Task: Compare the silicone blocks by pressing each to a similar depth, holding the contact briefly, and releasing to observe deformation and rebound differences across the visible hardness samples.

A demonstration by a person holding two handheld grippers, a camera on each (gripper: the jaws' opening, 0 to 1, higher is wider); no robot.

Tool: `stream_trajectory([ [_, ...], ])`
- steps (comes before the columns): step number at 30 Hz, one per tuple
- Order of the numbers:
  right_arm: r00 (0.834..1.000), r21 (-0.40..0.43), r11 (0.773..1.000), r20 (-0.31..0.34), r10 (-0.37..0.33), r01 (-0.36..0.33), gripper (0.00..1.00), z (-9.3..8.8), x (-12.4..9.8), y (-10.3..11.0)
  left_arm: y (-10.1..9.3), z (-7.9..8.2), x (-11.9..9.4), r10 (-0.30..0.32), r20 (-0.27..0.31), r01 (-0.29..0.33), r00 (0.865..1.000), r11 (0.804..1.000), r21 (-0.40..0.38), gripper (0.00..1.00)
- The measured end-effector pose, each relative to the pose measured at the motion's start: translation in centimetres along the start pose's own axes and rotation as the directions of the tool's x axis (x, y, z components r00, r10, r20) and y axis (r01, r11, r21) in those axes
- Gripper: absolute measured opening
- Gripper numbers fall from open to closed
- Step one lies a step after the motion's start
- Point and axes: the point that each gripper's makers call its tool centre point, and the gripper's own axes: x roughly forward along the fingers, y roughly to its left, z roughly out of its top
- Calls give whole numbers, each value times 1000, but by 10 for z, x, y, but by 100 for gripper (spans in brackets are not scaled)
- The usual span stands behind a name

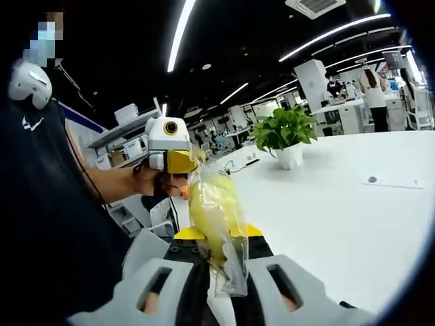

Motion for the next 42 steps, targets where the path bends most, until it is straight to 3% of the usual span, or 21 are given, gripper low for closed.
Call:
stream_trajectory([
  [26,999,37,999,-46,-20,22,1,-7,2,-5,11,-7,0,40,-9,-40,999,999,-5,0],
  [30,997,54,998,-70,-23,27,1,-9,2,-6,15,-9,0,55,-26,-57,998,996,-61,0],
  [34,998,58,998,-55,-30,33,1,-11,1,-6,12,-10,1,50,-19,-51,999,997,-49,0],
  [38,997,74,997,-65,-33,37,2,-17,-1,-5,11,-16,3,45,-43,-43,998,998,49,0],
  [42,997,79,996,-64,-41,46,3,-20,-1,-6,13,-19,4,61,-60,-59,996,998,32,0],
])
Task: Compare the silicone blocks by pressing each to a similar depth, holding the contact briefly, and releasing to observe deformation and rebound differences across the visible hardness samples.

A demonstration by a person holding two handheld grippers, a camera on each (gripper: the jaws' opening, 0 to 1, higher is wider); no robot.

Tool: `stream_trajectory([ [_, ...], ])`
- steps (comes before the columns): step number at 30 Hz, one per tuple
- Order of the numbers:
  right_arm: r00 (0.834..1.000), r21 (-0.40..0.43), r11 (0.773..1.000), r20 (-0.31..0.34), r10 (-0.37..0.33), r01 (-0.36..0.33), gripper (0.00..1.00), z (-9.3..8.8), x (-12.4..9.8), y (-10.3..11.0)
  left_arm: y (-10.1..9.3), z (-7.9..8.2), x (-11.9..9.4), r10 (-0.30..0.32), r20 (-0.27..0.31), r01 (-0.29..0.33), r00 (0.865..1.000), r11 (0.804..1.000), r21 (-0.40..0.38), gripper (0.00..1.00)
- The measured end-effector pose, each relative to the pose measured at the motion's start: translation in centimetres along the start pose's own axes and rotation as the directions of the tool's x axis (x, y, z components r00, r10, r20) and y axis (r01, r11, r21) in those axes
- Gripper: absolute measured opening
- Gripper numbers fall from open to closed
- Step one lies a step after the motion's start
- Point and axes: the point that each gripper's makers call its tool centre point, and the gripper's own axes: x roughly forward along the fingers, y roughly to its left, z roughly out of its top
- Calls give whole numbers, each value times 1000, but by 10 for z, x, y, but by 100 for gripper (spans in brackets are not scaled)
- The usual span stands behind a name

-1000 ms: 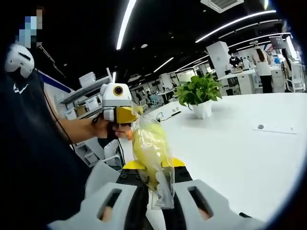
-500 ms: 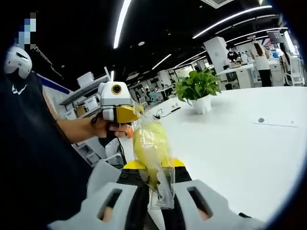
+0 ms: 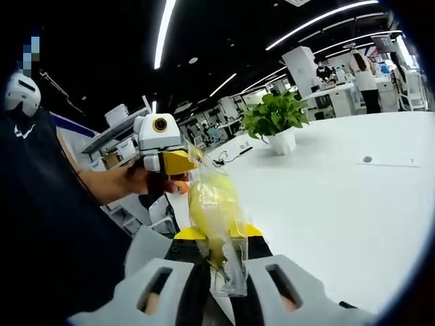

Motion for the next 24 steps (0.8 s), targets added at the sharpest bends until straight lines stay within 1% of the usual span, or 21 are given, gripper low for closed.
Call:
stream_trajectory([
  [1,1000,1,1000,-1,0,0,3,0,0,1,1,0,0,8,-2,-8,1000,1000,-18,0],
  [2,1000,1,1000,2,2,-2,3,0,0,1,-1,1,0,11,6,-10,1000,996,-88,0],
  [3,1000,-4,1000,15,5,-5,3,2,-2,1,-3,3,0,2,16,-1,1000,994,-107,0],
  [4,1000,-7,1000,19,5,-5,4,3,-2,2,-4,3,-1,-7,18,9,1000,998,-66,0],
  [6,1000,-16,1000,10,2,-2,5,1,0,3,-3,2,-2,-2,5,2,1000,1000,-15,0],
  [7,1000,-16,1000,1,-6,6,5,-1,1,2,-3,-1,-2,7,-10,-7,1000,1000,-26,0],
  [8,1000,-13,1000,1,-9,9,6,-2,1,2,-3,-1,-2,13,-13,-13,1000,1000,-23,0],
  [11,1000,3,1000,16,-3,2,7,-1,1,3,-4,1,-3,16,-4,-16,1000,1000,0,0],
  [13,1000,5,1000,30,-4,4,8,1,2,3,-3,2,-4,18,3,-18,1000,1000,-5,0],
  [15,1000,9,1000,30,0,0,9,1,4,5,-3,3,-4,29,5,-29,1000,999,-23,0],
  [16,999,12,1000,34,5,-6,10,1,5,5,-5,6,-5,45,18,-45,999,999,-27,0],
  [18,998,-1,1000,64,8,-8,11,8,6,6,-7,10,-6,44,36,-44,998,999,-13,0],
  [19,998,-3,1000,68,5,-5,11,9,6,6,-9,15,-7,42,50,-40,998,999,-30,0],
  [21,997,-16,1000,78,-1,2,13,11,8,6,-7,18,-7,43,58,-41,997,998,-41,0],
  [22,997,-20,1000,78,-4,5,13,12,8,5,-6,19,-6,42,60,-38,997,997,-60,0],
  [24,997,-19,1000,81,-12,14,14,14,8,4,-7,21,-6,39,62,-35,997,997,-65,0],
])
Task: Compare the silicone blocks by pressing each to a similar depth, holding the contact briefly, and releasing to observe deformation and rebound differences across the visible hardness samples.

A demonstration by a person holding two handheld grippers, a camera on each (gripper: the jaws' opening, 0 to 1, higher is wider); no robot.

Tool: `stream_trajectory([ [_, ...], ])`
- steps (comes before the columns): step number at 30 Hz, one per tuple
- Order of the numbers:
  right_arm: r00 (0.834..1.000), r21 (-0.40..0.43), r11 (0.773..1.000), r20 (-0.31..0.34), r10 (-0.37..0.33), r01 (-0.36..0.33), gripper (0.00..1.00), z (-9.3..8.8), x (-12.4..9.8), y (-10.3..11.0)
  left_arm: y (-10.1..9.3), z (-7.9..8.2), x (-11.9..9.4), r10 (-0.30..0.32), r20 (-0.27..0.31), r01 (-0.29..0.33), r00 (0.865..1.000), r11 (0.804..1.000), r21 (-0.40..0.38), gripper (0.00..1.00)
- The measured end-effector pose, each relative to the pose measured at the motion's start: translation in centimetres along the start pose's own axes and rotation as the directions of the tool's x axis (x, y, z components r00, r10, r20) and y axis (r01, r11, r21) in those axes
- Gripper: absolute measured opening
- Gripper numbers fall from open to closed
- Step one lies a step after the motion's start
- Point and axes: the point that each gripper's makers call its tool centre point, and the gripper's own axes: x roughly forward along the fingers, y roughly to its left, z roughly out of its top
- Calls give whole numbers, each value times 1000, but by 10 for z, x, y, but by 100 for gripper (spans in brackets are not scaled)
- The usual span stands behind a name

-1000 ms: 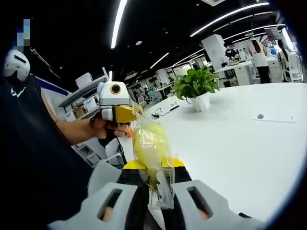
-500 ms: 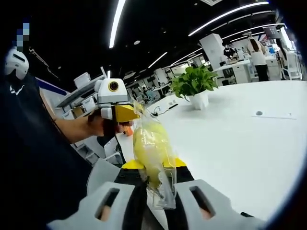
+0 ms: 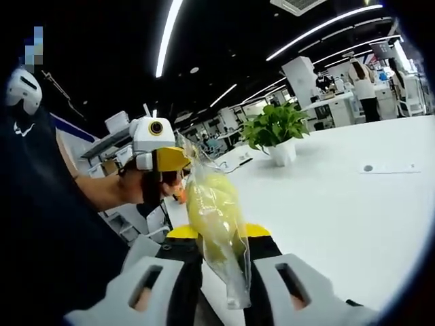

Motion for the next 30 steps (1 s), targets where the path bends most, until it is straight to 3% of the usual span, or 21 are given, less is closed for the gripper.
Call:
stream_trajectory([
  [7,999,2,1000,31,-28,28,26,2,-1,-5,-4,1,4,-8,6,8,1000,1000,-14,0],
  [10,999,11,1000,26,-30,30,24,0,-4,-5,-7,1,6,-23,9,23,1000,999,-27,0],
  [16,996,-11,997,51,-76,77,46,3,-8,-12,-13,-1,11,-39,4,39,999,999,-35,0],
  [22,983,-59,983,80,-166,171,73,9,-16,-28,-7,0,13,-28,13,29,1000,998,-51,0],
  [26,968,-55,971,114,-223,231,94,15,-25,-39,5,3,13,16,28,-13,999,997,-75,0],
  [30,957,-83,957,120,-266,276,96,19,-37,-47,5,3,14,25,28,-22,999,997,-72,0],
])
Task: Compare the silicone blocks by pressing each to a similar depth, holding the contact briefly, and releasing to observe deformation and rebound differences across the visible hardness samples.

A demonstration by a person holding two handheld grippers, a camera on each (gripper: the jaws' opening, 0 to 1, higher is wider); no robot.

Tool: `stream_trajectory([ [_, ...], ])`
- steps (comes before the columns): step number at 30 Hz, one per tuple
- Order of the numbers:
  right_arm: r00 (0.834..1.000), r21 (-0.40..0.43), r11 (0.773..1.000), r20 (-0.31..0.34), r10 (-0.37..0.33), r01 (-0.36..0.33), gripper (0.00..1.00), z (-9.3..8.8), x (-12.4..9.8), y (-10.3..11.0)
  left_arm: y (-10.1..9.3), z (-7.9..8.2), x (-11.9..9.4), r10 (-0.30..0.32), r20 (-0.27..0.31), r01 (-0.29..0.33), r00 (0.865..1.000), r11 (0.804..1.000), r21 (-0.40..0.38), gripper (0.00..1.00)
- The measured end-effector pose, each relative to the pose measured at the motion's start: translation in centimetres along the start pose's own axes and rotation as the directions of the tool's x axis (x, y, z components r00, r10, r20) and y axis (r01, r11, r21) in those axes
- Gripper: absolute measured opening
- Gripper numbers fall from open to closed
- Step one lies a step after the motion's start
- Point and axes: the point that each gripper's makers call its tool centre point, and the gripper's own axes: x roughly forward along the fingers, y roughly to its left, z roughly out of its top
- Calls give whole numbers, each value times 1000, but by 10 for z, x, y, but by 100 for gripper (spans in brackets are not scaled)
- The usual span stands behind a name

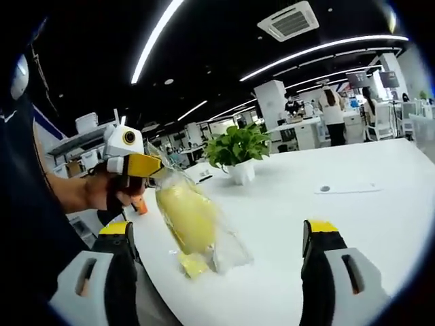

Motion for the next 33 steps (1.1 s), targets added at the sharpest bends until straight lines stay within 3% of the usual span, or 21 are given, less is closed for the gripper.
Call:
stream_trajectory([
  [7,998,-29,998,2,-57,57,96,3,-14,-13,-2,8,1,-11,23,11,1000,1000,-10,0],
  [12,994,-43,993,-21,-111,110,96,-7,-24,-24,-4,5,4,-19,-6,19,1000,1000,-2,0],
  [22,974,-97,971,-32,-223,219,97,-28,-49,-41,-5,8,9,-16,23,17,1000,999,-28,0],
  [29,965,-70,965,-61,-256,252,97,-46,-67,-47,-3,-6,18,-15,35,18,999,996,-86,0],
  [33,952,-44,955,-86,-295,292,97,-57,-76,-51,1,-23,21,0,5,0,1000,996,-85,0],
])
